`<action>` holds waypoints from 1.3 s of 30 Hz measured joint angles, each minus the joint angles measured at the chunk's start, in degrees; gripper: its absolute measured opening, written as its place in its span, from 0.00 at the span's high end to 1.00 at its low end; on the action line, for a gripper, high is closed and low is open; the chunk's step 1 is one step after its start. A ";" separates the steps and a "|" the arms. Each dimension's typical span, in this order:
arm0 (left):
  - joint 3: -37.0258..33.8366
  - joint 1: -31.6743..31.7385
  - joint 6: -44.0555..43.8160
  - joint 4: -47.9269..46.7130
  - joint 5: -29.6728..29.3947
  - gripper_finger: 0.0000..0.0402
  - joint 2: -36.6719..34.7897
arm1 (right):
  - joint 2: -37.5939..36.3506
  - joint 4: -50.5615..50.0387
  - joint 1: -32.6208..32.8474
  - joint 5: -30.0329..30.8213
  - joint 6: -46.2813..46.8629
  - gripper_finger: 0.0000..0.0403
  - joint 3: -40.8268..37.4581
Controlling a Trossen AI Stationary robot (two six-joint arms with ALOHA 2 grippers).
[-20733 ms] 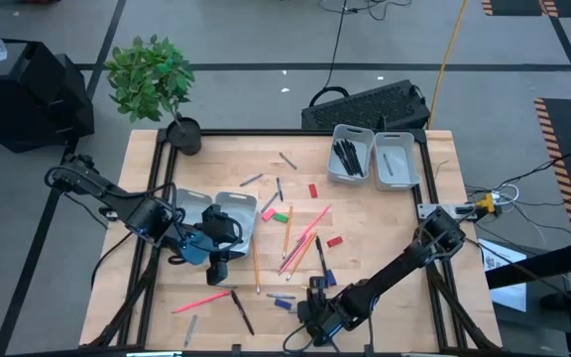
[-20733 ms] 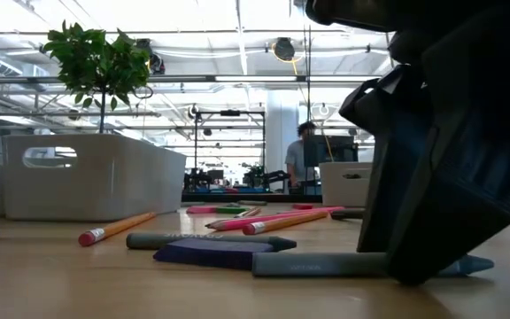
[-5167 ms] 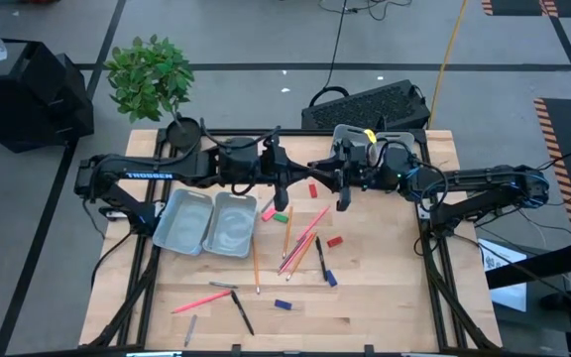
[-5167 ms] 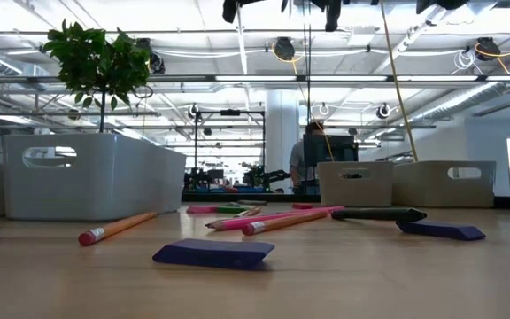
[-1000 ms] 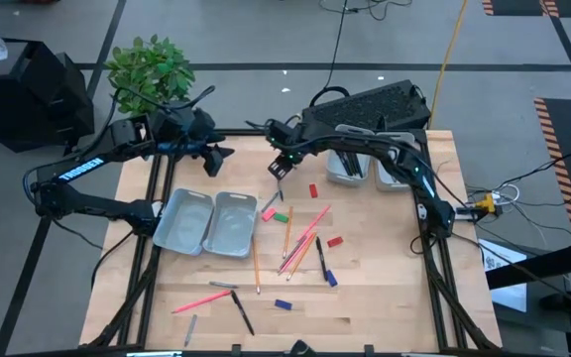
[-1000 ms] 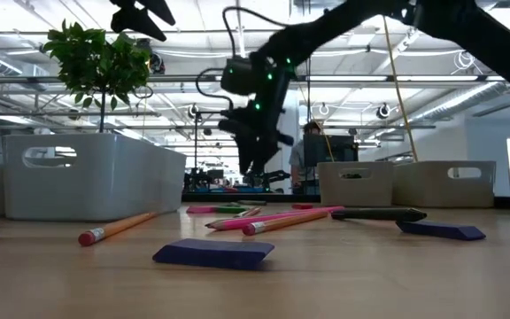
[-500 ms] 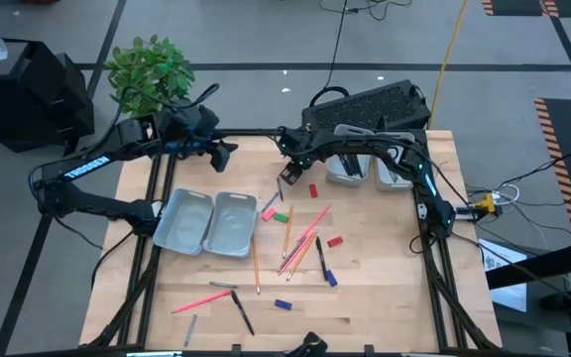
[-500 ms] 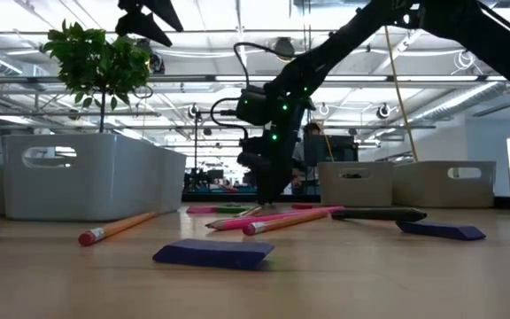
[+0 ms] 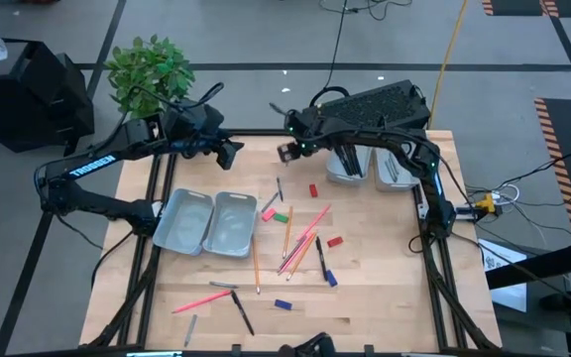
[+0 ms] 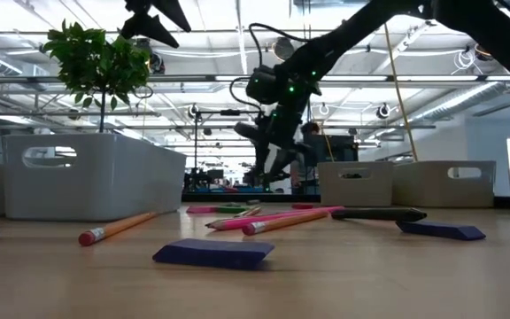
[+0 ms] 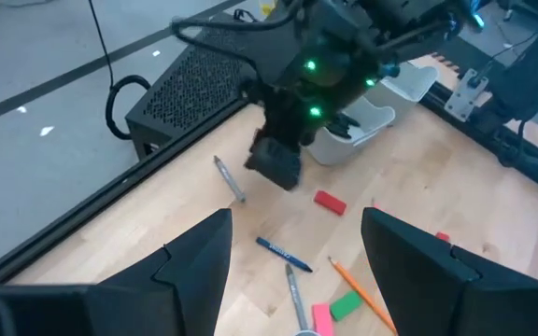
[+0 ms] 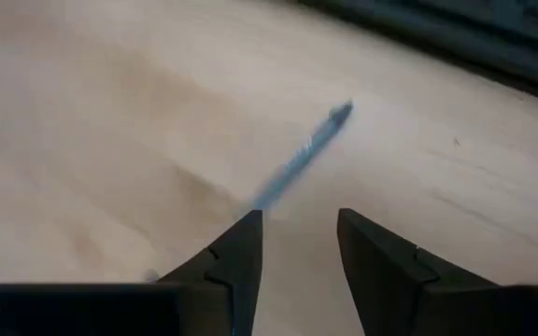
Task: Sort crayons/erasers/pens/pencils in bins
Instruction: Put the gray crayon into the top right gray bin
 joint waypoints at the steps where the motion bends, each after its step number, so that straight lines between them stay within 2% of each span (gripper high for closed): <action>1: 0.00 0.00 -0.04 0.23 0.00 0.39 -0.02 | 0.02 0.83 -0.20 -1.06 2.98 0.67 0.00; 5: 0.00 -0.02 -0.21 1.55 0.04 0.39 -0.02 | 1.06 4.55 0.24 -2.38 9.58 0.67 0.02; 8: 0.00 -0.01 -0.32 1.98 0.48 0.39 -0.02 | 2.05 4.12 1.81 -0.47 11.31 0.67 0.00; 11: 0.00 -0.02 0.36 1.80 1.28 0.39 -0.02 | 2.37 3.96 3.78 3.55 14.65 0.67 -0.04; 18: 0.00 -0.04 5.79 -0.13 7.48 0.39 -0.04 | 2.42 8.78 9.52 10.63 23.10 0.68 -0.04; 28: 0.00 -0.02 10.67 -4.68 9.90 0.39 -0.04 | 2.44 8.64 19.60 22.14 24.84 0.74 -0.04; 32: 0.00 -0.01 10.69 -5.30 9.97 0.39 -0.06 | 3.33 7.74 23.36 30.50 26.01 0.75 0.02; 35: 0.00 0.00 10.78 -5.41 10.03 0.39 -0.06 | 5.74 8.50 22.74 30.88 28.14 0.75 0.02; 39: 0.00 0.00 10.09 -5.48 10.19 0.39 -0.06 | 9.49 16.04 20.36 37.37 28.55 0.75 -0.11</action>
